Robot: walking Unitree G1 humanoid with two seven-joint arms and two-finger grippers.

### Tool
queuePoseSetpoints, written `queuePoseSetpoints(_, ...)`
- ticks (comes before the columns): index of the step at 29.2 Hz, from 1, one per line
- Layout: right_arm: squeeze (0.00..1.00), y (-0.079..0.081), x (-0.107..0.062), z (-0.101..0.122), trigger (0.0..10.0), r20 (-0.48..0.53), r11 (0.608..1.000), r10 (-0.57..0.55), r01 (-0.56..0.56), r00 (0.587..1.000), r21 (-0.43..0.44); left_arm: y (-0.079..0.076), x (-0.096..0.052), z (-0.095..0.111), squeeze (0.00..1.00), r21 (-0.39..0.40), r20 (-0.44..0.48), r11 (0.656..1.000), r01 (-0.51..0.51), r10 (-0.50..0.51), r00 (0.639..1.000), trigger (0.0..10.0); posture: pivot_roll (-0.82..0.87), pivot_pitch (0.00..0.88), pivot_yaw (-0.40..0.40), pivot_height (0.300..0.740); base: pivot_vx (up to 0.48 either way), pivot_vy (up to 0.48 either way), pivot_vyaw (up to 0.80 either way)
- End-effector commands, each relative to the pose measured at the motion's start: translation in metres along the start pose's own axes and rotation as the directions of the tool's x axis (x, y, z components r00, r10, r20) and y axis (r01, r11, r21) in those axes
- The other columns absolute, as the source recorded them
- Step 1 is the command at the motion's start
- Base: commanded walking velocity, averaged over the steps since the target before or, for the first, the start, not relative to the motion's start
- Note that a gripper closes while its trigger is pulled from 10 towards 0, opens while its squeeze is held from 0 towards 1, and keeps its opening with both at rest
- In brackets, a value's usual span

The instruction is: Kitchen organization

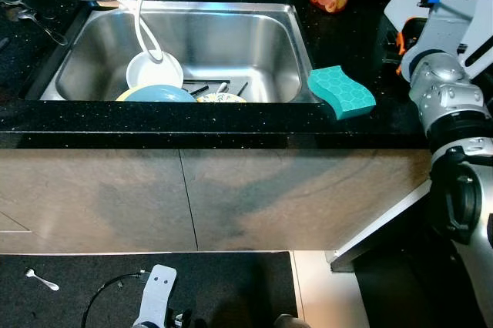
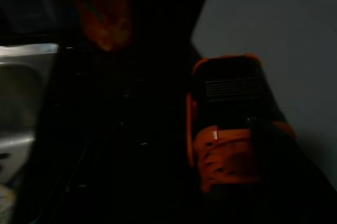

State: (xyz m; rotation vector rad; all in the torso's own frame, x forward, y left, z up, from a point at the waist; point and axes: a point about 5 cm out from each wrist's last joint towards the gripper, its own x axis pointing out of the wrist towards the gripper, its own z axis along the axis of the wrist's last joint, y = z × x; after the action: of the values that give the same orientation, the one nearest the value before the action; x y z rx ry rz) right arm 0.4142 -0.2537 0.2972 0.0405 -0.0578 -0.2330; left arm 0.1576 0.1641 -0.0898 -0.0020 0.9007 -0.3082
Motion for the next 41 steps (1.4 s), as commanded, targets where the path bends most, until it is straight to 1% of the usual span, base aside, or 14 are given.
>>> queuePoseSetpoints(1, 0.00, 0.002, -0.001, -0.018, 10.0, -0.093, 0.999, 0.023, -0.018, 0.995, 0.048, -0.008, -0.009, -0.037, 0.00, -0.023, -0.144, 0.999, 0.026, -0.029, 0.989, 10.0, 0.04, 0.160, -0.023, 0.740, 0.000, 0.000, 0.00)
queuePoseSetpoints(2, 0.00, 0.004, -0.001, -0.018, 10.0, -0.098, 0.998, 0.038, -0.032, 0.994, 0.061, -0.008, -0.009, -0.037, 0.00, -0.023, -0.145, 0.999, 0.027, -0.030, 0.989, 10.0, 0.04, 0.160, -0.023, 0.740, 0.000, 0.000, 0.00)
queuePoseSetpoints(5, 0.00, 0.007, -0.001, -0.016, 10.0, -0.100, 0.997, 0.057, -0.051, 0.993, 0.063, -0.008, -0.009, -0.037, 0.00, -0.018, -0.148, 0.999, 0.030, -0.032, 0.988, 10.0, 0.04, 0.161, -0.024, 0.740, 0.000, 0.000, 0.00)
queuePoseSetpoints(24, 0.00, 0.008, 0.000, -0.011, 10.0, -0.084, 0.998, 0.060, -0.057, 0.995, 0.039, -0.009, -0.009, -0.037, 0.00, -0.013, -0.150, 0.999, 0.041, -0.042, 0.988, 10.0, 0.04, 0.149, -0.030, 0.740, 0.000, 0.000, 0.00)
queuePoseSetpoints(27, 0.00, 0.010, -0.001, -0.013, 10.0, -0.097, 0.997, 0.069, -0.066, 0.993, 0.031, -0.010, -0.009, -0.037, 0.00, -0.013, -0.150, 0.999, 0.042, -0.043, 0.988, 10.0, 0.04, 0.147, -0.031, 0.740, 0.000, 0.000, 0.00)
queuePoseSetpoints(29, 0.00, 0.010, -0.001, -0.017, 10.0, -0.129, 0.997, 0.076, -0.076, 0.989, 0.004, -0.010, -0.009, -0.038, 0.00, -0.013, -0.150, 0.999, 0.044, -0.045, 0.988, 10.0, 0.04, 0.147, -0.032, 0.740, 0.000, 0.000, 0.00)
queuePoseSetpoints(33, 0.00, 0.010, -0.001, -0.019, 10.0, -0.148, 0.996, 0.093, -0.093, 0.985, 0.010, -0.010, -0.009, -0.038, 0.00, -0.014, -0.151, 0.999, 0.045, -0.046, 0.987, 10.0, 0.04, 0.146, -0.031, 0.740, 0.000, 0.000, 0.00)
queuePoseSetpoints(35, 0.00, 0.011, -0.002, -0.020, 10.0, -0.167, 0.993, 0.114, -0.114, 0.979, 0.005, -0.010, -0.009, -0.038, 0.00, -0.013, -0.152, 0.999, 0.046, -0.047, 0.987, 10.0, 0.04, 0.146, -0.031, 0.740, 0.000, 0.000, 0.00)
queuePoseSetpoints(37, 0.00, 0.012, -0.003, -0.023, 10.0, -0.206, 0.985, 0.171, -0.173, 0.963, 0.007, -0.011, -0.009, -0.038, 0.00, -0.013, -0.153, 0.999, 0.048, -0.049, 0.987, 10.0, 0.04, 0.147, -0.032, 0.740, 0.000, 0.000, 0.00)
queuePoseSetpoints(38, 0.00, 0.012, -0.003, -0.023, 10.0, -0.206, 0.985, 0.171, -0.173, 0.963, 0.007, -0.011, -0.009, -0.038, 0.00, -0.013, -0.153, 0.999, 0.048, -0.049, 0.987, 10.0, 0.04, 0.147, -0.032, 0.740, 0.000, 0.000, 0.00)
queuePoseSetpoints(39, 0.00, 0.011, -0.004, -0.022, 10.0, -0.217, 0.980, 0.194, -0.196, 0.957, 0.012, -0.011, -0.009, -0.038, 0.00, -0.014, -0.153, 0.999, 0.048, -0.050, 0.987, 10.0, 0.03, 0.150, -0.031, 0.740, 0.000, 0.000, 0.00)
queuePoseSetpoints(41, 0.00, 0.006, -0.004, -0.020, 10.0, -0.220, 0.980, 0.198, -0.201, 0.955, 0.010, -0.011, -0.009, -0.038, 0.00, -0.015, -0.153, 0.999, 0.049, -0.051, 0.987, 10.0, 0.03, 0.151, -0.032, 0.740, 0.000, 0.000, 0.00)
